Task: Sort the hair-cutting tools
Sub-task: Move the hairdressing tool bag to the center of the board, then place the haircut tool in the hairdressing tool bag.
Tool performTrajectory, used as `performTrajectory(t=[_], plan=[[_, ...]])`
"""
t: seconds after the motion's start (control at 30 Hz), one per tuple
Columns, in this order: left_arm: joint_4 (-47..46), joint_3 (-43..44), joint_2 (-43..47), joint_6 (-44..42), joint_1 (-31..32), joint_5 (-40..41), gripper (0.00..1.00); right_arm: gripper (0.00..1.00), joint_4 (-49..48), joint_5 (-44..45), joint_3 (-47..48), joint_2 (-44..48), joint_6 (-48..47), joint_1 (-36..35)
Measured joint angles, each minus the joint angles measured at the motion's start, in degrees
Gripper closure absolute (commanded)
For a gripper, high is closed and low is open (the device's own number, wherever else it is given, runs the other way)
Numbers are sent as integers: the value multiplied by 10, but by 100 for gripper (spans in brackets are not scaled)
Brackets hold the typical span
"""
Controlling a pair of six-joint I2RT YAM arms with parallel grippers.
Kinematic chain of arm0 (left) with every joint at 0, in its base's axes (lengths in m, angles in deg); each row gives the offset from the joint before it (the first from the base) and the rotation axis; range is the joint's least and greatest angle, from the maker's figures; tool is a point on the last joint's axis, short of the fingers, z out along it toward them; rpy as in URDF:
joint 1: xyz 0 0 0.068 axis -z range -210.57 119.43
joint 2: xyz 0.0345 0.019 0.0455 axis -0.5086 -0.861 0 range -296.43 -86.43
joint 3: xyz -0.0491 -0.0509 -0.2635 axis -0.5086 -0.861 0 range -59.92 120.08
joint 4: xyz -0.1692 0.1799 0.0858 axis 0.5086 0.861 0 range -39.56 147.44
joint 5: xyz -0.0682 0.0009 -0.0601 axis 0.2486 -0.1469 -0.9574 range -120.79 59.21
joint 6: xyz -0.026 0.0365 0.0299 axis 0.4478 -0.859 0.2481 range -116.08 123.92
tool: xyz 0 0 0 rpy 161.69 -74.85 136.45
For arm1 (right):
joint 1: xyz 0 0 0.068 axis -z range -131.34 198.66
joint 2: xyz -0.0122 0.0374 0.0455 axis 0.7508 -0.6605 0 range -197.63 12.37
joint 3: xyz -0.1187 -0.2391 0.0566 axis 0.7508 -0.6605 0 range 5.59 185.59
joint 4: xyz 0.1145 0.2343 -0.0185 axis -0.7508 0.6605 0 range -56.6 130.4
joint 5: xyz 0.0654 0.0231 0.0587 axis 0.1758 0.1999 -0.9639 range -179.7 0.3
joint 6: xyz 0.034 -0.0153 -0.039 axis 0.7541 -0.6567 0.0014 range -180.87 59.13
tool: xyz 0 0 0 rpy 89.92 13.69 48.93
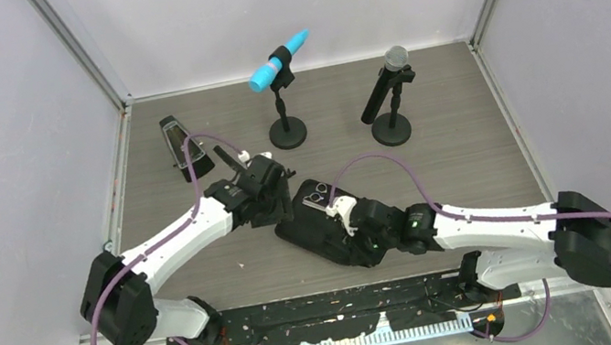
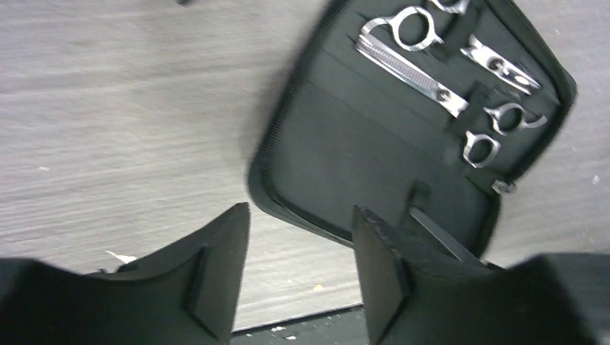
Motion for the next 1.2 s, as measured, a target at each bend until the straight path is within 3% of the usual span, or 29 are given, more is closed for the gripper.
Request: performTrajectory(t=[0.2,0.47,0.83,1.2], plan=[[-6,0,-15,27,40,-46,60,95,-12,-23,0,-51,9,0],[-28,15,-115,45,49,-69,67,95,-21,-31,0,-75,13,0],[-58,-3,-154,68,23,-97,69,95,18,-26,-1,5,16,0],[-83,-25,-145,74,11,-117,69,95,53,-17,-1,-22,30,0]])
